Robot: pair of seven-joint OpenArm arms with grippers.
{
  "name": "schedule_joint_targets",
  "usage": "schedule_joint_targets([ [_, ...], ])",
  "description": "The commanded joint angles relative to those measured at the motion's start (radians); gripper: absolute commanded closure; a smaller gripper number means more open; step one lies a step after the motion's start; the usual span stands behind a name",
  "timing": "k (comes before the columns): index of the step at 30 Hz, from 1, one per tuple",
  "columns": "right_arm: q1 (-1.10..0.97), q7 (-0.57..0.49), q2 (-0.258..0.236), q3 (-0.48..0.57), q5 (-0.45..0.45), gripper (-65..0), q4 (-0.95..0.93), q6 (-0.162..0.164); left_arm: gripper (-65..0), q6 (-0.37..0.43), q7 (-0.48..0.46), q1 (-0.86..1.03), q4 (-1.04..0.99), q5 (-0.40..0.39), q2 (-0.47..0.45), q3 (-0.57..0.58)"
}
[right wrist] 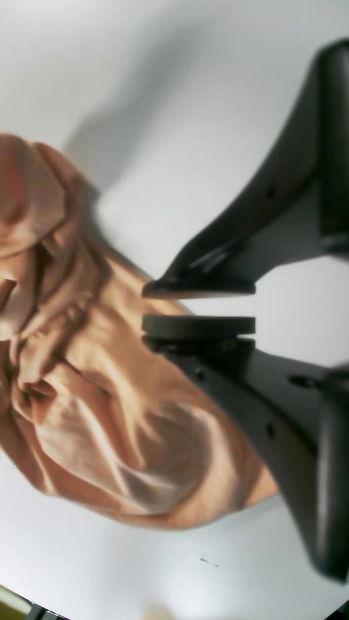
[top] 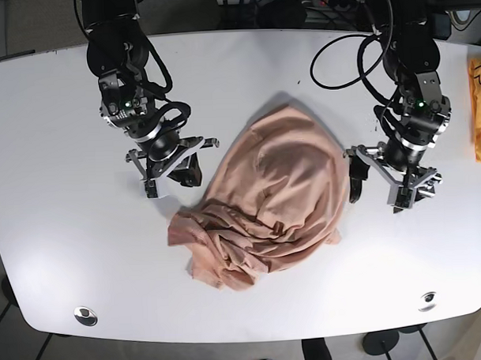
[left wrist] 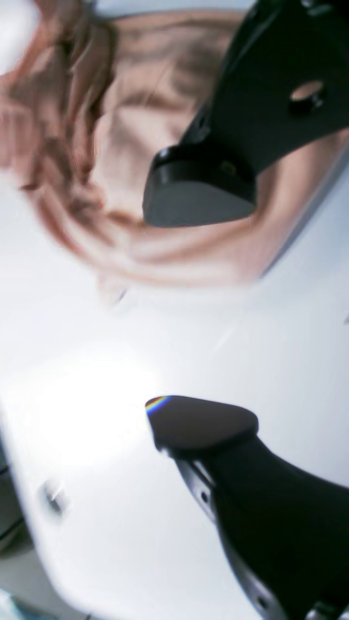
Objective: Fold the T-shirt properly
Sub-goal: 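Open both grippers and lift them away from the orange bundle, then grasp the crumpled peach shirt's edge with the right gripper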
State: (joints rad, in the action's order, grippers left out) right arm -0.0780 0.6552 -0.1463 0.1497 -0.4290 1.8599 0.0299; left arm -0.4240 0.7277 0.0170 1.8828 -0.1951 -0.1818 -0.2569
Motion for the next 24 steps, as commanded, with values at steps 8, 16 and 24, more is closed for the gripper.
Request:
schedule_joint_targets([
  [8, 0.114, -0.027, -0.003, -0.003, -0.006, -47.4, -0.081, -0.003, -50.6, 0.001, 0.048, 0.048, 0.011, -0.013, 0.023, -0.006],
  [16, 0.433, -0.031, -0.065, 0.100, -0.006, -54.4, -0.440, -0.011, -50.6, 0.000, 0.043, 0.185, 0.041, -0.014, 0.025, -0.014],
  [24, 0.708, -0.177, -0.095, 0.132, -0.006, -54.7, -0.915, -0.022, -35.0, -0.192, 0.043, 0.232, 0.045, -0.070, 0.026, -0.046],
])
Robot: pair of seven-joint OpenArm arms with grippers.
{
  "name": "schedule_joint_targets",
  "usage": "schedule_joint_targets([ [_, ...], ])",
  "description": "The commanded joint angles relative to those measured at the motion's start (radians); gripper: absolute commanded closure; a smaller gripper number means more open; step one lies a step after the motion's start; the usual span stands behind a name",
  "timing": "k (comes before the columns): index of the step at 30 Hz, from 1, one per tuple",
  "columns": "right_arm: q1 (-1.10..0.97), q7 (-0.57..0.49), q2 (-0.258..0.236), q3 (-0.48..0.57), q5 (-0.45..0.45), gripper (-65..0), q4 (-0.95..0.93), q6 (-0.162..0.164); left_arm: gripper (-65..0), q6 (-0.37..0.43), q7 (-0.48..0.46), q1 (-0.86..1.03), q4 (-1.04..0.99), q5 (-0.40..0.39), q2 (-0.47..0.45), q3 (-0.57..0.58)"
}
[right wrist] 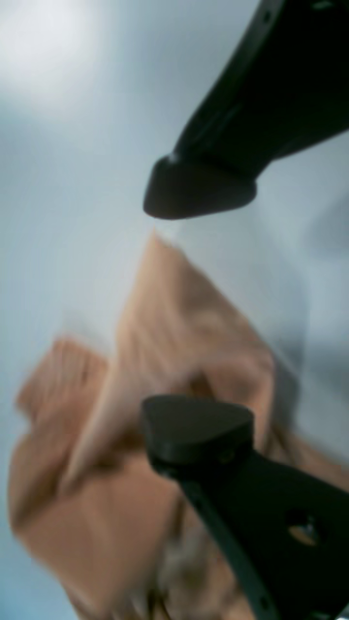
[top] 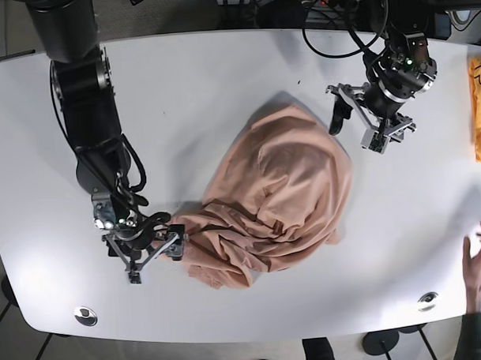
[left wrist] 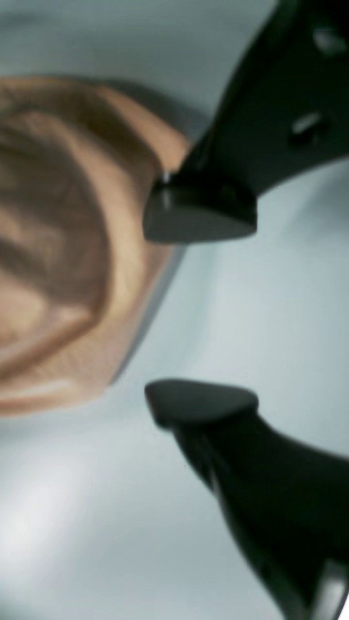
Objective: Fold the T-shirt properly
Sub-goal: 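Grasp the crumpled peach shirt's edge with the right gripper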
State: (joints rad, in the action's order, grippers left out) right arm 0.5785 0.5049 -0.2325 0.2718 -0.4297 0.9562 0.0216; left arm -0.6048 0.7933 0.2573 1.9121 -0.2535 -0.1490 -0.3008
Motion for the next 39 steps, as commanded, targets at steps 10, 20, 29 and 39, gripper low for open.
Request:
schedule_joint_targets([
  [10, 0.087, -0.326, 0.058, 0.048, -0.007, -50.6, -0.368, -0.150, -34.6, -0.013, -0.016, -0.008, 0.014, -0.011, -0.007, -0.005],
  [20, -0.001, -0.180, 0.005, 0.040, -0.013, -1.9, 0.054, -0.136, -34.6, -0.013, -0.016, -0.013, 0.017, -0.020, 0.033, -0.068],
  [29, 0.082, 0.160, 0.000, -0.064, -0.013, -1.9, 0.642, -0.137, -34.6, -0.019, -0.015, -0.068, 0.020, -0.019, 0.093, -0.146],
  [39, 0.447, 0.168, 0.000, -0.064, -0.014, -1.9, 0.623, -0.137, -34.6, -0.093, -0.015, -0.013, 0.017, -0.011, 0.094, -0.084],
])
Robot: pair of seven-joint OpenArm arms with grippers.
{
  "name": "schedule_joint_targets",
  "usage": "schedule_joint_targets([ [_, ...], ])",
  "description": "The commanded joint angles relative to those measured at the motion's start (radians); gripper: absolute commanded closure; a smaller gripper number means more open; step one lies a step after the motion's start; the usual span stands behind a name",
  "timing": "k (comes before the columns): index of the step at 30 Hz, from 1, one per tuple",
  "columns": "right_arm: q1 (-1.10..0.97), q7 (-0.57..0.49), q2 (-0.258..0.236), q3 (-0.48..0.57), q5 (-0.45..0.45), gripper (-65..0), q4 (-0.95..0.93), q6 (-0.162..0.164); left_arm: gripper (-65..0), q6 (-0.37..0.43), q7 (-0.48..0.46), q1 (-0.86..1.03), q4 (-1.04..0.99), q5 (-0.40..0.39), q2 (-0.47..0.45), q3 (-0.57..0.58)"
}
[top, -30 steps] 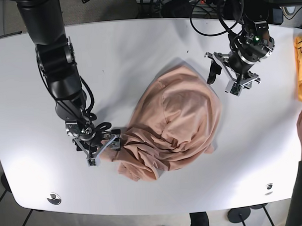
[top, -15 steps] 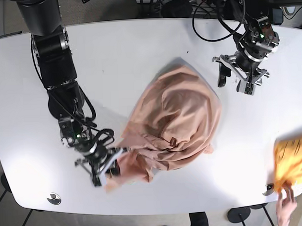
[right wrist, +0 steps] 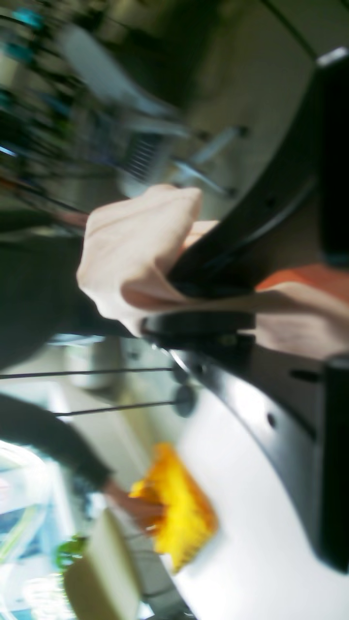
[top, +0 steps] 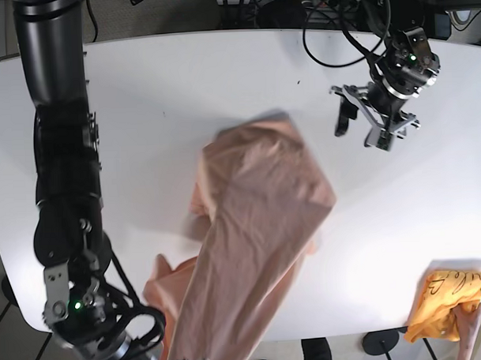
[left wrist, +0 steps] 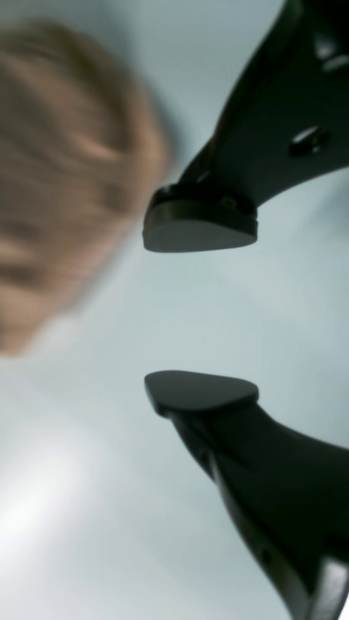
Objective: Fold the T-shirt properly
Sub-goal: 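Grasp the crumpled peach shirt's edge with the right gripper, then lift the peach shirt with the right gripper and grasp another edge with the left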
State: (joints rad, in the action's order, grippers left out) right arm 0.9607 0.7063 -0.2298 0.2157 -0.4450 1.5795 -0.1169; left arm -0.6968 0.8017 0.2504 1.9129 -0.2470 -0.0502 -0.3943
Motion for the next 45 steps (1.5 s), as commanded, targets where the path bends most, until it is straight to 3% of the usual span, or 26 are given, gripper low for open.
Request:
schedule_joint_targets([
  [1, 0.096, -0.032, -0.003, -0.008, 0.001, -1.9, -0.003, 0.000, -34.7, -0.001, -0.023, 0.000, 0.015, -0.018, -0.003, 0.018],
  [5, 0.172, -0.032, -0.003, -0.008, 0.001, -1.9, -0.008, -0.005, -34.9, -0.001, -0.029, -0.004, -0.034, -0.016, -0.001, 0.080],
  [9, 0.188, -0.009, -0.006, -0.009, 0.002, -1.9, -0.006, -0.008, -35.0, 0.208, -0.074, -0.073, -0.131, -0.016, -0.003, 0.192],
  [12, 0.183, -0.006, -0.006, -0.008, 0.002, -1.9, -0.003, -0.008, -35.6, 0.299, -0.178, -0.095, -0.189, -0.018, -0.003, 0.326],
  [16, 0.166, -0.006, -0.010, -0.008, 0.002, -1.9, -0.004, -0.010, -49.3, 0.469, -0.239, -0.184, -0.252, -0.018, 0.023, 0.458],
  [19, 0.149, -0.006, -0.012, -0.011, 0.002, -1.9, -0.004, -0.010, -53.6, 0.590, -0.291, -0.277, -0.355, -0.018, 0.049, 0.541],
  [24, 0.136, -0.006, -0.013, -0.011, 0.005, -1.9, -0.004, -0.010, -53.7, 0.632, -0.405, -0.445, -0.570, -0.021, 0.069, 0.683],
  [26, 0.132, -0.006, -0.013, -0.012, 0.007, -1.9, -0.004, -0.014, -53.7, 0.632, -0.448, -0.514, -0.698, -0.018, 0.111, 0.691],
  [28, 0.132, -0.006, -0.013, -0.012, 0.008, -1.9, -0.004, -0.043, -53.7, 0.628, -0.483, -0.580, -0.823, -0.018, 0.140, 0.694],
  [32, 0.131, -0.006, -0.015, -0.014, 0.008, -1.9, -0.003, -0.046, -53.5, 0.624, -0.499, -0.673, -1.004, -0.018, 0.172, 0.717],
  [33, 0.131, -0.006, -0.016, -0.014, 0.008, -1.9, -0.001, -0.046, -51.7, 0.624, -0.499, -0.695, -1.044, -0.022, 0.171, 0.739],
  [35, 0.131, -0.006, -0.046, -0.014, 0.008, -1.9, 0.015, -0.043, -28.3, 0.628, -0.499, -0.718, -1.107, -0.024, 0.168, 0.742],
  [36, 0.131, -0.006, -0.055, -0.014, 0.008, -1.9, 0.017, -0.043, -8.8, 0.628, -0.500, -0.722, -1.114, -0.019, 0.155, 0.711],
  [37, 0.131, -0.006, -0.056, -0.015, 0.008, -1.9, 0.014, -0.043, 0.0, 0.627, -0.499, -0.724, -1.111, -0.021, 0.135, 0.690],
  [41, 0.128, 0.014, -0.058, -0.078, 0.010, -1.9, 0.009, -0.043, -1.7, 0.622, -0.492, -0.728, -0.941, -0.025, 0.079, 0.587],
  [42, 0.131, 0.032, -0.079, -0.100, 0.010, -1.9, 0.009, -0.043, -1.8, 0.595, -0.480, -0.750, -0.893, -0.024, 0.052, 0.582],
  [45, 0.154, 0.036, -0.099, -0.115, 0.010, -1.9, -0.015, -0.042, -1.8, 0.552, -0.397, -0.920, -0.909, -0.025, 0.006, 0.570],
])
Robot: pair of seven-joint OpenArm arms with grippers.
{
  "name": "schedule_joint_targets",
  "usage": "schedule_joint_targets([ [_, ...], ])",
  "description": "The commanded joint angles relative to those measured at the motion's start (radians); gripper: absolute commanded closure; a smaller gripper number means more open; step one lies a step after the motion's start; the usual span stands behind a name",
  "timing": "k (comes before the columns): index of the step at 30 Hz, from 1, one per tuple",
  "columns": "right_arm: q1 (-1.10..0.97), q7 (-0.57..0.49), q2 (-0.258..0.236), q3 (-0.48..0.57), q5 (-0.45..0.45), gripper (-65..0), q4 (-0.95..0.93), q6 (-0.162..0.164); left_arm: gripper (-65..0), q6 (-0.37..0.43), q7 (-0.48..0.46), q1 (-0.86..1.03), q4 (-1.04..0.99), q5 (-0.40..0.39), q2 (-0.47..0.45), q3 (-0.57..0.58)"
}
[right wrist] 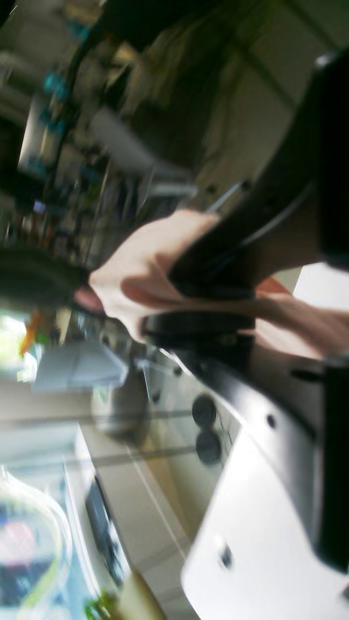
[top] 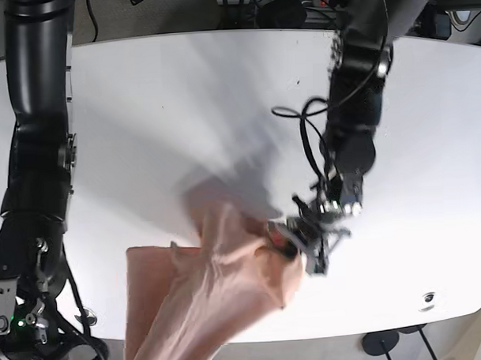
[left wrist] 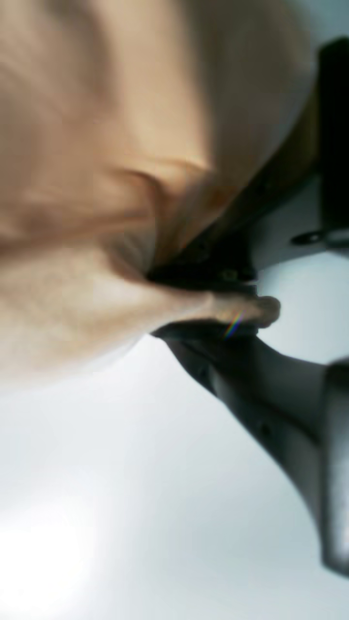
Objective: Fold the T-shirt properly
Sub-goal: 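Lift the peach shirt with the right gripper and grasp another edge with the left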
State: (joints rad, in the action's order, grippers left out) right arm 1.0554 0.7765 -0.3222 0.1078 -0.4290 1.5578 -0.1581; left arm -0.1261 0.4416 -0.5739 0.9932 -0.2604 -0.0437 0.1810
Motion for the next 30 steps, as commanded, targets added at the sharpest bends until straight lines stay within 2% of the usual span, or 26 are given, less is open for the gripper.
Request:
schedule_joint_targets([
  [1, 0.061, -0.033, -0.033, -0.032, -0.008, -1.9, 0.005, -0.001, -1.8, -0.027, -0.037, -0.171, -0.026, -0.012, -0.012, -0.031],
  [3, 0.065, -0.030, -0.051, -0.056, -0.009, -1.9, 0.007, -0.001, -1.9, -0.062, -0.036, -0.286, -0.098, -0.012, -0.015, -0.065],
  [7, 0.076, 0.050, -0.070, -0.135, -0.014, -1.9, 0.013, -0.007, -1.9, -0.089, -0.040, -0.492, -0.257, -0.006, -0.041, -0.128],
  [9, 0.061, 0.073, -0.076, -0.156, -0.014, -1.9, 0.054, -0.008, -1.9, -0.100, -0.040, -0.530, -0.290, -0.012, -0.049, -0.136],
  [14, -0.137, 0.094, -0.110, -0.198, -0.011, -1.9, 0.188, -0.008, -1.8, -0.103, -0.014, -0.544, -0.280, -0.012, -0.060, -0.140],
  [15, -0.235, 0.094, -0.108, -0.240, -0.011, -1.9, 0.232, -0.008, -1.7, -0.105, 0.007, -0.509, -0.268, -0.015, -0.098, -0.143],
  [18, -0.458, 0.094, -0.102, -0.317, -0.014, -1.9, 0.318, -0.008, -1.7, -0.131, 0.015, -0.395, -0.242, -0.053, -0.124, -0.159],
  [22, -0.844, 0.090, -0.024, -0.454, -0.014, -1.9, 0.427, -0.008, -1.8, -0.154, 0.061, -0.183, -0.144, -0.063, -0.209, -0.162],
  [26, -1.070, 0.090, 0.050, -0.509, -0.014, -1.9, 0.430, -0.008, -1.8, -0.166, 0.075, 0.019, -0.029, -0.063, -0.261, -0.179],
  [30, -1.236, 0.090, 0.120, -0.552, -0.014, -1.9, 0.432, -0.010, -1.8, -0.166, 0.139, 0.188, 0.076, -0.063, -0.270, -0.285],
])
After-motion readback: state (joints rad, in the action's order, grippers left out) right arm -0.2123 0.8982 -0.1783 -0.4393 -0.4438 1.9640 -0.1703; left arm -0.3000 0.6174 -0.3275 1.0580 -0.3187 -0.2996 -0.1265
